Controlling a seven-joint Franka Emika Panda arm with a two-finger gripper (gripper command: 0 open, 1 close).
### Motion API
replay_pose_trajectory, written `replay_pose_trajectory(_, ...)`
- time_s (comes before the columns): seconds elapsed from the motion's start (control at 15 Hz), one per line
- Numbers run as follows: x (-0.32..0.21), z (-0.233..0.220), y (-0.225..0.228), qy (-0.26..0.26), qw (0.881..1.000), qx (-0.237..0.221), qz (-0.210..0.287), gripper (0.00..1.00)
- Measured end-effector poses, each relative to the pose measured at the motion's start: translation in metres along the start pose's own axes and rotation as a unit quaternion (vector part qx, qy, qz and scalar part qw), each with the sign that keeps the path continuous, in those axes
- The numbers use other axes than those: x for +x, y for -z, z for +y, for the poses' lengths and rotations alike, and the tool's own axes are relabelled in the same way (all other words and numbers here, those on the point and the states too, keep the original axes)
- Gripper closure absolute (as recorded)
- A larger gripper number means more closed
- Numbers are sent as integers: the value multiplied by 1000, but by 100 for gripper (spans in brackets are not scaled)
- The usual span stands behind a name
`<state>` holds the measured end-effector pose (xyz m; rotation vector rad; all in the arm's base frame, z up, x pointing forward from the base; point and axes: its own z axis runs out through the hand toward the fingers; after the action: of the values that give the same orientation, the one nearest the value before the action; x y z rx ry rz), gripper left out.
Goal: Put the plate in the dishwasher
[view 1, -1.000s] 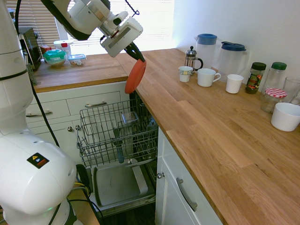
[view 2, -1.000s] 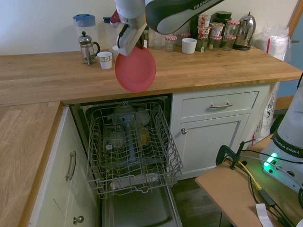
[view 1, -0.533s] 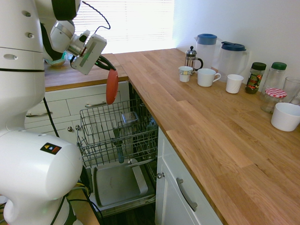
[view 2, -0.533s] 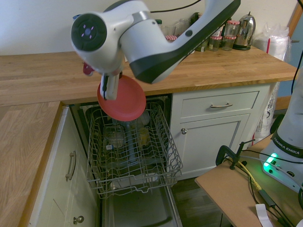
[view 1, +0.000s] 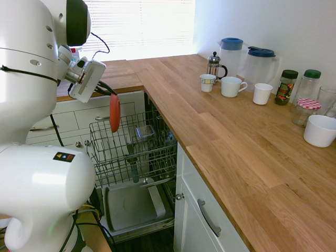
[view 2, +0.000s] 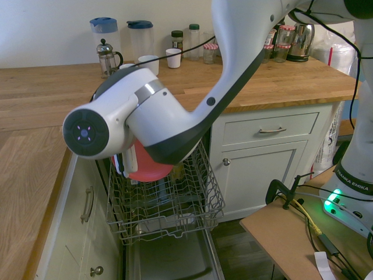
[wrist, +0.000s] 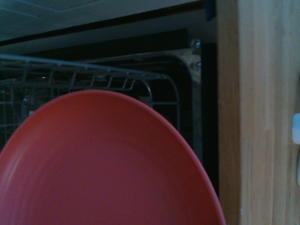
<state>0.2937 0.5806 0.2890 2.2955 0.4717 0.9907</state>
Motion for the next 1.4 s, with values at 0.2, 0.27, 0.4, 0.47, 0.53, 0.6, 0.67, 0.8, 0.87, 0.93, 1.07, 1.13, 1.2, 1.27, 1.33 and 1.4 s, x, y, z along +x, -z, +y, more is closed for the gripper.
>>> replay_pose_trajectory(0.2,-13,-13,-12,24,1000,-7,-6,100)
replay_pose_trajectory(0.27,-15,-17,-17,30,999,-9,-9,100)
replay_pose_trajectory(0.4,-14,-23,-27,40,999,-11,-15,100)
replay_pose_trajectory(0.47,-13,-27,-32,43,999,-10,-19,100)
replay_pose_trajectory(0.53,-11,-31,-36,41,999,-10,-24,100)
replay_pose_trajectory(0.6,-6,-35,-38,34,999,-9,-29,100)
replay_pose_trajectory(0.67,-5,-36,-37,35,999,-10,-29,100)
replay_pose_trajectory(0.8,-5,-44,-37,51,998,-16,-26,100)
replay_pose_trajectory(0.87,-5,-51,-35,60,998,-20,-22,100)
replay_pose_trajectory(0.93,-5,-58,-32,66,997,-23,-18,100)
replay_pose_trajectory(1.07,-4,-70,-27,76,997,-29,-8,100)
replay_pose_trajectory(1.13,-4,-76,-27,81,996,-31,-5,100)
replay_pose_trajectory(1.2,-5,-81,-28,84,996,-32,-4,100)
replay_pose_trajectory(1.27,-7,-87,-30,87,996,-34,-3,100)
replay_pose_trajectory(1.33,-10,-92,-32,90,995,-36,-2,100)
replay_pose_trajectory(1.4,-14,-96,-34,93,995,-37,-3,100)
